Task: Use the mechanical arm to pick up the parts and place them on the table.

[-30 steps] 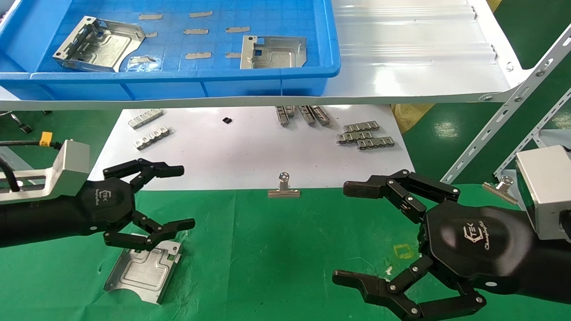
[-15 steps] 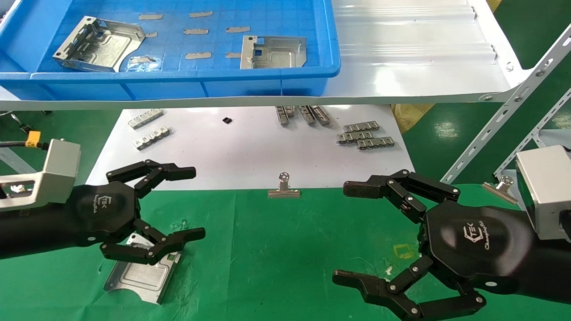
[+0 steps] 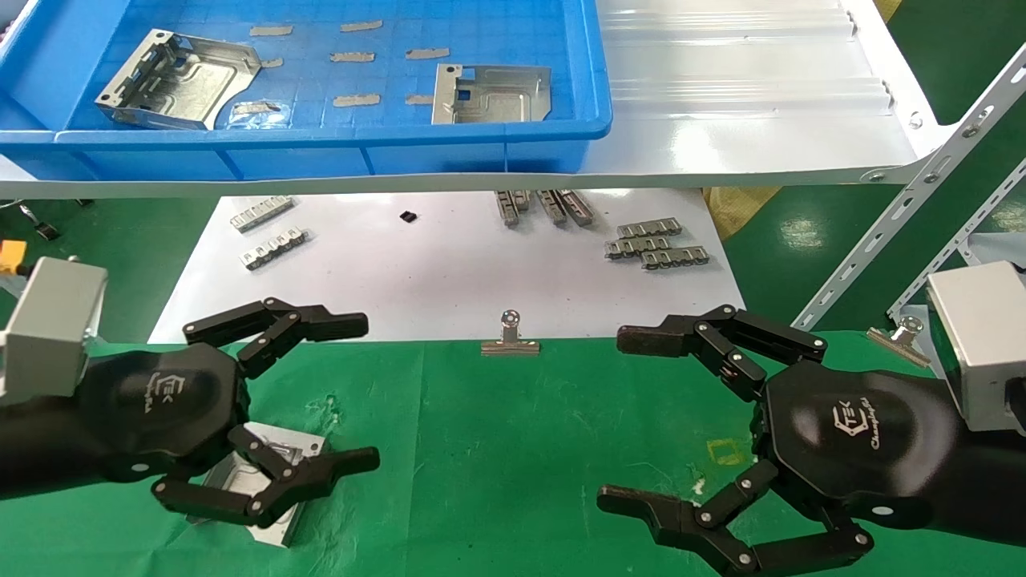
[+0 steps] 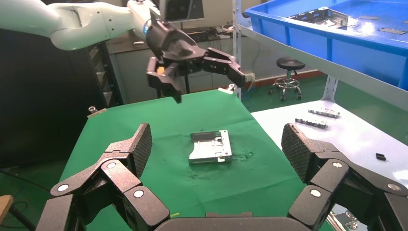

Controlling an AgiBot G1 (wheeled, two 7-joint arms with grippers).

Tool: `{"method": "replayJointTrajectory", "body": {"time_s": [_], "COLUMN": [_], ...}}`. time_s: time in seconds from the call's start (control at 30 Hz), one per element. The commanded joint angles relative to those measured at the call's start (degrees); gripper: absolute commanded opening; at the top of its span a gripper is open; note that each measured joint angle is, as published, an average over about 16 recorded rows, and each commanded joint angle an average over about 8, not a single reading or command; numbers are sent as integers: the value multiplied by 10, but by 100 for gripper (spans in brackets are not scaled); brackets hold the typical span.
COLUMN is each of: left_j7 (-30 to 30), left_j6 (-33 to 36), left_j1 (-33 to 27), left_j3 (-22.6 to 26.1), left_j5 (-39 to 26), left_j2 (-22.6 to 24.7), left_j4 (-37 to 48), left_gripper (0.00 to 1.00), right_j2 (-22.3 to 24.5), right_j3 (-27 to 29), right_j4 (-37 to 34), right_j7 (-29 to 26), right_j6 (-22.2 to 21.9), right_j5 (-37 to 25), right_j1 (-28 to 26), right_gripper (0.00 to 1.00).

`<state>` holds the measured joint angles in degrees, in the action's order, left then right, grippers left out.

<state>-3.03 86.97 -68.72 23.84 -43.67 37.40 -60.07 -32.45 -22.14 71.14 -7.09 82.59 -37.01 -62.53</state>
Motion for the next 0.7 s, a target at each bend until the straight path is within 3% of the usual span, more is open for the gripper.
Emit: {"method": "replayJointTrajectory", "body": {"time_s": [0.03, 0.43, 0.7], "left_j7": [-12, -74, -84], "left_j6": [-2, -12, -14], "left_j1": [11, 69, 82], "left_j3": [-12, -76, -90], "left_j5": [3, 18, 22], "left_j2": [-4, -23, -27], "left_j4": [-20, -131, -155], "left_gripper": [100, 100, 100], "right_j2": [0, 0, 0], "right_j3": [0, 0, 0], "right_j4": [0, 0, 0], "right_j7": [0, 0, 0], "right_j6": [0, 0, 0], "right_j5": [0, 0, 0], "right_j1": [0, 0, 0], "right_gripper": [100, 100, 100]}}
